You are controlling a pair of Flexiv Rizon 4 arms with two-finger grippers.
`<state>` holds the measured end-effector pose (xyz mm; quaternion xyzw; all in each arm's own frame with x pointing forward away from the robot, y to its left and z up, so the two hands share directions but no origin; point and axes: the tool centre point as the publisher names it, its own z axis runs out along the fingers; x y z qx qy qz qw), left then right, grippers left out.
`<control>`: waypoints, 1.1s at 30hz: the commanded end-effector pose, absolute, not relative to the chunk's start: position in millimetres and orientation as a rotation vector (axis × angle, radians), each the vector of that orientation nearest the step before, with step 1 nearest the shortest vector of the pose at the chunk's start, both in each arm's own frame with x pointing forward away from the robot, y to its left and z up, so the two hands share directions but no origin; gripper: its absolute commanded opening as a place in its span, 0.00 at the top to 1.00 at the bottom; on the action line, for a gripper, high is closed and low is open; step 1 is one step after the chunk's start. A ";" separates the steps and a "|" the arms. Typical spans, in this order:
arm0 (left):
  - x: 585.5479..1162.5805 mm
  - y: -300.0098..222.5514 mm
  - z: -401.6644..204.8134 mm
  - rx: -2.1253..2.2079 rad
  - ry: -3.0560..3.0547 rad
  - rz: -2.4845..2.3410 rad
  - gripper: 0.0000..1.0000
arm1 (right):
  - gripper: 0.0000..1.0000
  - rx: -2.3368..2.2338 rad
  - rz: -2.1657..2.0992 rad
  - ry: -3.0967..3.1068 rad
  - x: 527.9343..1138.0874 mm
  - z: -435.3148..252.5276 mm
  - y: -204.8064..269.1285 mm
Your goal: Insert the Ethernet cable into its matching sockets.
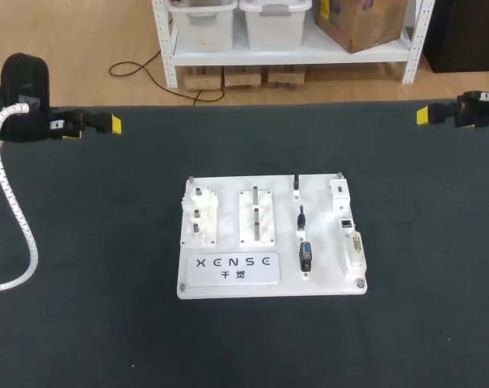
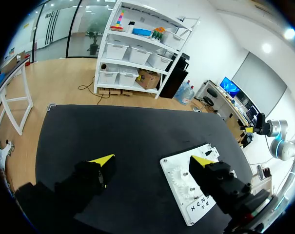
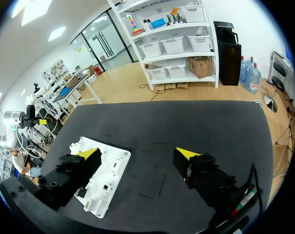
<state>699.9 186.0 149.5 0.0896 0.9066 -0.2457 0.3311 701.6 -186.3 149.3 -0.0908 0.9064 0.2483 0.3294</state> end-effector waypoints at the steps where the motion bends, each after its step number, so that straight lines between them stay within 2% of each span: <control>1: 700.3 184.5 150.7 0.230 2.378 -0.633 0.00 | 0.00 -0.237 0.648 2.372 701.5 149.5 -186.1; 13: 700.3 184.5 150.7 0.230 2.378 -0.633 0.00 | 0.00 -0.237 0.648 2.372 701.5 149.5 -186.1; 22: 715.3 141.6 162.4 0.857 2.037 -0.691 0.00 | 0.00 -0.237 0.648 2.372 701.5 149.5 -186.1; 33: 691.8 77.1 150.8 1.421 1.608 -0.792 0.00 | 0.00 -0.237 0.648 2.372 701.5 149.5 -186.1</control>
